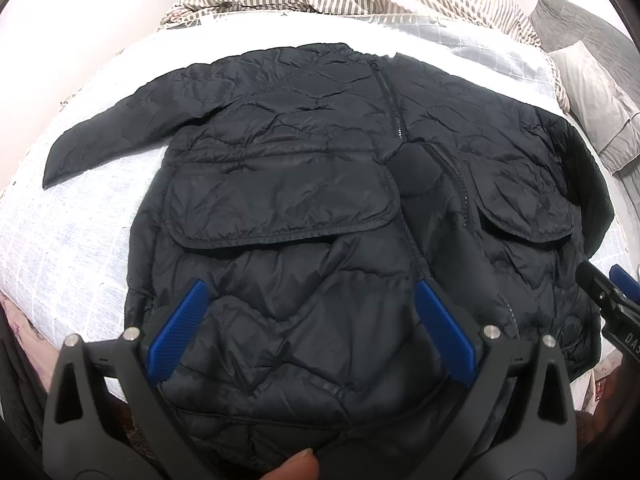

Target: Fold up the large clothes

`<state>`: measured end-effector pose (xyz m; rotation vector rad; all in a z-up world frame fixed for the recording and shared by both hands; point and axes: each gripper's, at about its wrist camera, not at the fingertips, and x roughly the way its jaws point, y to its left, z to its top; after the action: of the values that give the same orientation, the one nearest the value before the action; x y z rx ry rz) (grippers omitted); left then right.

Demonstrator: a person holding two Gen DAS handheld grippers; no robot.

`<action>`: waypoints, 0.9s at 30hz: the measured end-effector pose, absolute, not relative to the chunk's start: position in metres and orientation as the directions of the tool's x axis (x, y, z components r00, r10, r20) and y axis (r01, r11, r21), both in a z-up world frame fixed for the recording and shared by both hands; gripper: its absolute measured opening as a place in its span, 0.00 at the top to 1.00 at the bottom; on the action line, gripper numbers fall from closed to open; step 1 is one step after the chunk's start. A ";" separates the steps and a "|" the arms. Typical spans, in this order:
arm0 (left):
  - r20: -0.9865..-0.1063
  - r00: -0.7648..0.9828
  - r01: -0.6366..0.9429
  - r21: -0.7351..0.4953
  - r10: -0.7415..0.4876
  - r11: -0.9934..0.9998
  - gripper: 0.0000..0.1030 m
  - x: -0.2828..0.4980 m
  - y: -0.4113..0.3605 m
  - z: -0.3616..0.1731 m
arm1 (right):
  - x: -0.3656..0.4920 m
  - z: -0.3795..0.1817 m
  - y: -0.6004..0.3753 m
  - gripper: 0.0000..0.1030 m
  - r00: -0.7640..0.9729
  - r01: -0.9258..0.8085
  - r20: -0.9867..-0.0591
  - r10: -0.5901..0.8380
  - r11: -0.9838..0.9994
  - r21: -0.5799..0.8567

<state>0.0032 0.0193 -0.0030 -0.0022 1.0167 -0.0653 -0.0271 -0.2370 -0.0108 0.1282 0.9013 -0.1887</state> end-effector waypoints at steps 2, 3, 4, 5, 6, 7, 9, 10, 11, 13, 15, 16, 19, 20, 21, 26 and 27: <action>-0.850 0.525 0.056 -0.032 -0.056 0.998 0.01 0.003 0.019 -0.003 | -0.027 -0.011 -0.237 0.00 0.605 0.216 -0.789 -0.109 0.976 0.032; -0.849 0.525 0.055 -0.032 -0.056 0.998 0.01 0.003 0.019 -0.003 | -0.027 -0.010 -0.237 0.00 0.605 0.217 -0.789 -0.109 0.976 0.032; -0.849 0.525 0.055 -0.031 -0.056 0.998 0.01 0.003 0.019 -0.003 | -0.027 -0.010 -0.237 0.00 0.606 0.218 -0.788 -0.109 0.975 0.033; -0.850 0.524 0.056 -0.031 -0.056 0.998 0.01 0.003 0.018 -0.003 | -0.027 -0.010 -0.238 0.00 0.606 0.219 -0.788 -0.109 0.975 0.033; -0.850 0.524 0.056 -0.031 -0.056 0.998 0.01 0.003 0.018 -0.003 | -0.027 -0.010 -0.238 0.00 0.606 0.220 -0.788 -0.110 0.975 0.034; -0.850 0.524 0.056 -0.031 -0.056 0.998 0.01 0.002 0.018 -0.003 | -0.027 -0.010 -0.238 0.00 0.606 0.221 -0.788 -0.110 0.975 0.034; -0.850 0.525 0.056 -0.031 -0.056 0.998 0.01 0.002 0.018 -0.003 | -0.027 -0.010 -0.238 0.00 0.606 0.220 -0.788 -0.109 0.975 0.033; -0.850 0.524 0.056 -0.031 -0.056 0.998 0.01 0.003 0.018 -0.003 | -0.027 -0.010 -0.238 0.00 0.606 0.220 -0.788 -0.110 0.975 0.033; -0.850 0.524 0.055 -0.032 -0.056 0.998 0.01 0.002 0.018 -0.003 | -0.027 -0.010 -0.238 0.00 0.606 0.219 -0.788 -0.110 0.975 0.033; -0.850 0.524 0.055 -0.032 -0.056 0.998 0.01 0.002 0.018 -0.003 | -0.027 -0.010 -0.239 0.00 0.606 0.220 -0.788 -0.110 0.975 0.033; -0.850 0.524 0.055 -0.031 -0.055 0.998 0.00 0.002 0.018 -0.003 | -0.027 -0.010 -0.238 0.00 0.606 0.220 -0.788 -0.110 0.975 0.033; -0.850 0.524 0.055 -0.031 -0.056 0.998 0.01 0.003 0.018 -0.003 | -0.027 -0.010 -0.239 0.00 0.606 0.220 -0.788 -0.110 0.975 0.033; -0.850 0.524 0.055 -0.032 -0.056 0.998 0.01 0.002 0.018 -0.003 | -0.027 -0.010 -0.239 0.00 0.606 0.220 -0.788 -0.110 0.975 0.033; -0.850 0.524 0.055 -0.031 -0.056 0.998 0.01 0.002 0.018 -0.003 | -0.027 -0.010 -0.238 0.00 0.606 0.220 -0.788 -0.110 0.975 0.033; -0.850 0.524 0.056 -0.031 -0.056 0.998 0.01 0.002 0.018 -0.003 | -0.027 -0.010 -0.239 0.00 0.606 0.220 -0.788 -0.110 0.975 0.034; -0.850 0.524 0.056 -0.031 -0.056 0.998 0.01 0.002 0.018 -0.003 | -0.027 -0.010 -0.238 0.00 0.605 0.220 -0.788 -0.110 0.975 0.033; -0.850 0.524 0.055 -0.031 -0.056 0.998 0.01 0.002 0.018 -0.003 | -0.027 -0.010 -0.238 0.00 0.605 0.220 -0.789 -0.110 0.975 0.032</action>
<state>0.0023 0.0179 -0.0027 -0.0005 1.0166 -0.0665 -0.0270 -0.2383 -0.0096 0.1306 0.9019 -0.1912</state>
